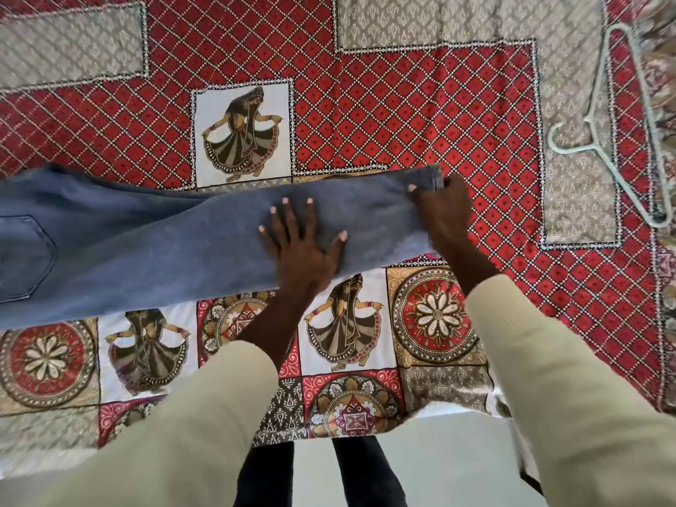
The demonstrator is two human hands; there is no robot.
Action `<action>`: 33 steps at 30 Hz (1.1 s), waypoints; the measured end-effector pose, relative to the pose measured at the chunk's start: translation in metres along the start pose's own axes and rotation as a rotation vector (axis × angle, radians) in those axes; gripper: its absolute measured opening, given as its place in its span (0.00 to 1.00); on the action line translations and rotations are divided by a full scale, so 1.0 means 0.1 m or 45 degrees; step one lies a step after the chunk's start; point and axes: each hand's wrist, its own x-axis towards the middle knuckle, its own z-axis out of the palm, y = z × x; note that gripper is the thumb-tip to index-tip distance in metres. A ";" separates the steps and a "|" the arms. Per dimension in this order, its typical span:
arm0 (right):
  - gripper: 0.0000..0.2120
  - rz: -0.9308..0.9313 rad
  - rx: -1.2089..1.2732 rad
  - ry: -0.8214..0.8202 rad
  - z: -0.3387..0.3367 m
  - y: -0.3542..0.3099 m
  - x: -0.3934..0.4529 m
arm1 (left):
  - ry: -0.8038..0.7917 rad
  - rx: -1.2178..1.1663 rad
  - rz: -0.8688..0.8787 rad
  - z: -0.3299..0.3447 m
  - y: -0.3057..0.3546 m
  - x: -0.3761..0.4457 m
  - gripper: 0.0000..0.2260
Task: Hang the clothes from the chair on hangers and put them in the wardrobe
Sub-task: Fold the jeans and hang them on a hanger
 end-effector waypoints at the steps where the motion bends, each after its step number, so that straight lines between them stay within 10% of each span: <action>1: 0.20 0.036 -0.024 0.059 -0.05 0.06 -0.02 | -0.081 0.020 0.027 0.02 0.03 0.01 0.39; 5: 0.25 0.231 -0.278 0.097 -0.05 0.26 -0.28 | -0.290 0.061 0.177 0.07 -0.07 0.04 0.47; 8: 0.30 -0.313 -0.689 0.190 0.08 0.08 -0.40 | -0.287 0.017 0.260 0.00 -0.15 0.06 0.42; 12: 0.24 -0.918 -0.784 -0.266 0.39 -0.01 -0.43 | 0.040 -0.704 -0.032 -0.34 -0.28 0.05 0.22; 16: 0.19 -0.692 -0.633 -0.284 0.55 0.10 -0.34 | 0.394 -0.355 -0.121 -0.71 -0.87 0.41 0.17; 22: 0.16 -0.559 -0.623 -0.151 0.71 0.05 -0.35 | 0.059 0.286 -0.119 -0.93 -1.78 0.81 0.11; 33: 0.32 -0.429 -0.847 0.031 0.81 0.16 -0.59 | 0.206 -0.314 -0.470 -0.68 -1.54 0.79 0.16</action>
